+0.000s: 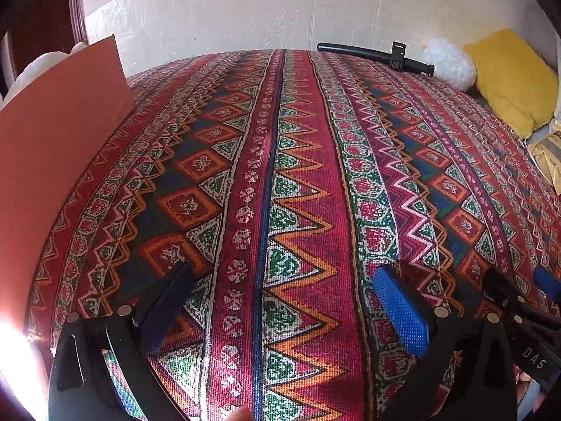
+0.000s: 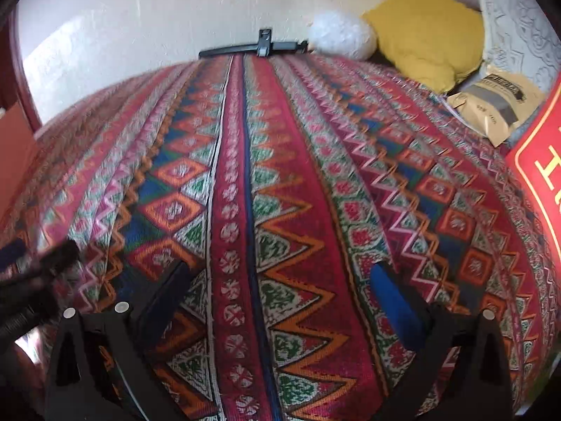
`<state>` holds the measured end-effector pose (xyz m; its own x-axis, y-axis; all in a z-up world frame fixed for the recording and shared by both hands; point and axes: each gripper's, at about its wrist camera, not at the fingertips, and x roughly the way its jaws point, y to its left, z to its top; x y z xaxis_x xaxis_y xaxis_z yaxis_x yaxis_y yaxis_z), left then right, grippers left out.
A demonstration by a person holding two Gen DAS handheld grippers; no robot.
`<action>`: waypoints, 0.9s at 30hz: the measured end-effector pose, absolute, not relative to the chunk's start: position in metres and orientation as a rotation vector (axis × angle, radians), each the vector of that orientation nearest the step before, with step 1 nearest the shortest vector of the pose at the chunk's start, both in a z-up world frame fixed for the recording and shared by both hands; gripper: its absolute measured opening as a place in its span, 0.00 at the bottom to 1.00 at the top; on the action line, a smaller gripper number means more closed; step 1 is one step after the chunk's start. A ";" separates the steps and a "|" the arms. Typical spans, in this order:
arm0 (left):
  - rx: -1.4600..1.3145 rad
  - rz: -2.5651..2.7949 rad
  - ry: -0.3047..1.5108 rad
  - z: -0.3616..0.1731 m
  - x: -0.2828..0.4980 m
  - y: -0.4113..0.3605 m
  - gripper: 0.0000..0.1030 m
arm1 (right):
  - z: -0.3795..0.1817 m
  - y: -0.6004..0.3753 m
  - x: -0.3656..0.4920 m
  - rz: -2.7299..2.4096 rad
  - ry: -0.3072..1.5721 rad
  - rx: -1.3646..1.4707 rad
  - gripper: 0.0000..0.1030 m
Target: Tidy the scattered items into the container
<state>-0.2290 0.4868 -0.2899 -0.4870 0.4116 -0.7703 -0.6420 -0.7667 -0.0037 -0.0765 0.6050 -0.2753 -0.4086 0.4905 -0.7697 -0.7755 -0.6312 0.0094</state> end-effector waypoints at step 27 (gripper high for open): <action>-1.072 2.236 0.398 -0.284 -0.228 0.492 1.00 | -0.265 0.609 -0.068 2.068 0.479 -1.004 0.99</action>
<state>-0.2275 0.4920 -0.2838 -0.4783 0.4023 -0.7807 -0.6472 -0.7624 0.0036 -0.0684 0.6087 -0.2646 -0.3905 0.4796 -0.7858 -0.7760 -0.6307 0.0007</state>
